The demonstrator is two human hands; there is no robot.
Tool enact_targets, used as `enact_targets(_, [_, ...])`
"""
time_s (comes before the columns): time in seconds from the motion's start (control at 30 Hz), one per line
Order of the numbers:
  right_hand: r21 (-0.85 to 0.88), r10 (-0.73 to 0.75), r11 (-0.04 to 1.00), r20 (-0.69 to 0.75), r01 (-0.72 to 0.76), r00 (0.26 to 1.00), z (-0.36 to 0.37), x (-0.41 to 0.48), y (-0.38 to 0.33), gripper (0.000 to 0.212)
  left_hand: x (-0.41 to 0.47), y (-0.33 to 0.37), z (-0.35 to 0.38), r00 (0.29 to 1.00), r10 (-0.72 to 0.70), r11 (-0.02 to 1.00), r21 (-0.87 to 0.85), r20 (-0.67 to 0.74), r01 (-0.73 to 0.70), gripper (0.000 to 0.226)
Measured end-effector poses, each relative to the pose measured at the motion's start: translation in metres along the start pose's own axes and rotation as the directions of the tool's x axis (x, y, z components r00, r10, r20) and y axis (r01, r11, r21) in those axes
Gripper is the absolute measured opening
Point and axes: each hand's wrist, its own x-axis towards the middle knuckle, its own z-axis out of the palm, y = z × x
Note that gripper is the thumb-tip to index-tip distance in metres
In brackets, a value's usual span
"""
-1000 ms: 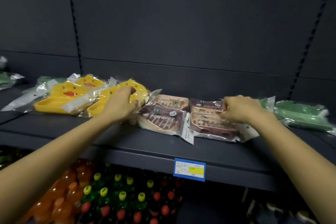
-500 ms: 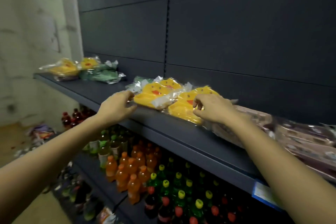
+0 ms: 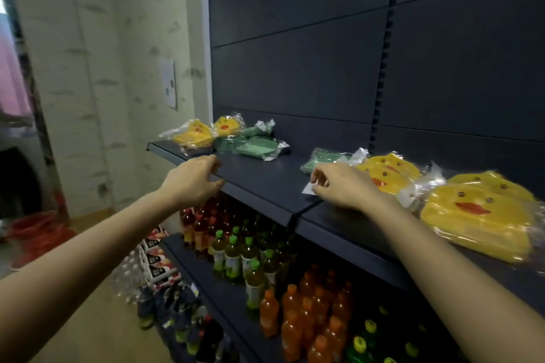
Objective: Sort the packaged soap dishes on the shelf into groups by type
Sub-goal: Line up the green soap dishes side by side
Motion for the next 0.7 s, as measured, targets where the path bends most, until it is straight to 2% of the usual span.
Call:
enact_targets(0.33, [-0.009, 0.05, 0.999, 0.061, -0.05, 0.997, 0.053, 0.11, -0.081, 0.02, 0.058, -0.113, 0.022, 0.996, 0.033, 0.999, -0.009, 0.082, -0.032, 0.04])
enact_targets(0.7, [-0.1, 0.219, 0.973, 0.123, -0.208, 0.968, 0.102, 0.233, -0.081, 0.022, 0.153, -0.184, 0.075, 0.99, 0.072, 0.996, -0.07, 0.122, -0.064, 0.038])
